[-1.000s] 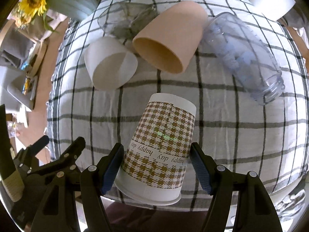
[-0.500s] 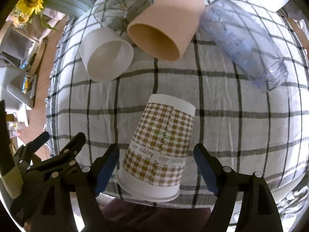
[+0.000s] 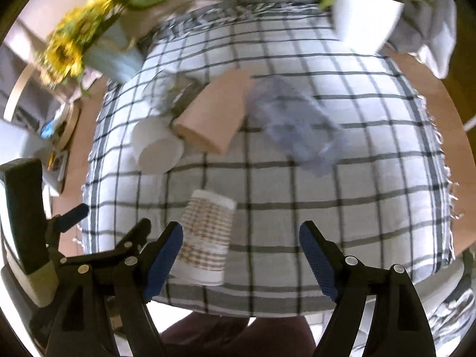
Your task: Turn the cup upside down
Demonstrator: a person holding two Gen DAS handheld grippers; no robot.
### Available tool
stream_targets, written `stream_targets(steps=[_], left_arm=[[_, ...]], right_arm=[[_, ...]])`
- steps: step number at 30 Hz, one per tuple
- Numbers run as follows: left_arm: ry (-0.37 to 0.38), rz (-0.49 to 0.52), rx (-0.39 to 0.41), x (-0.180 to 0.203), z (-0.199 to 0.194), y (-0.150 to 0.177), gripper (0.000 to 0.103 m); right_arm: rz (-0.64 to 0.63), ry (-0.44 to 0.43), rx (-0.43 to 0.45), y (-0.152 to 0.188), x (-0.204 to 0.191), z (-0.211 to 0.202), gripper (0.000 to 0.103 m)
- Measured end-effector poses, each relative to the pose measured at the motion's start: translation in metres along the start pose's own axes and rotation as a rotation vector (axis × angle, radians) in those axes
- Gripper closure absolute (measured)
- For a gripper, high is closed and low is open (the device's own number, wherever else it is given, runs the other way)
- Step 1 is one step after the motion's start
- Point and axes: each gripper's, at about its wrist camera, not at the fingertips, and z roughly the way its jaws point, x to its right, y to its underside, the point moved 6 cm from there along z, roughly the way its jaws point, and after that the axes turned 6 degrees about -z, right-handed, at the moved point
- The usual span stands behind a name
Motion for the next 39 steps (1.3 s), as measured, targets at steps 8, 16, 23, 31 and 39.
stream_targets(steps=[8, 16, 23, 31, 39], left_arm=[[0.051, 0.098, -0.093, 0.048, 0.024, -0.014, 0.001], [0.105, 0.141, -0.191, 0.076, 0.04, -0.018, 0.006], [0.121, 0.171, -0.26, 0.092, 0.056, -0.018, 0.022], [0.143, 0.135, -0.313, 0.092, 0.069, -0.02, 0.049], [0.143, 0.063, -0.204, 0.063, 0.045, -0.04, 0.049]], right_arm=[[0.169, 0.019, -0.015, 0.01, 0.051, 0.004, 0.023], [0.286, 0.005, -0.006, 0.012, 0.078, 0.008, 0.023], [0.33, -0.004, -0.012, 0.015, 0.093, 0.015, 0.023], [0.355, 0.004, -0.013, 0.014, 0.102, 0.018, 0.023], [0.334, -0.013, -0.006, 0.008, 0.098, 0.016, 0.023]])
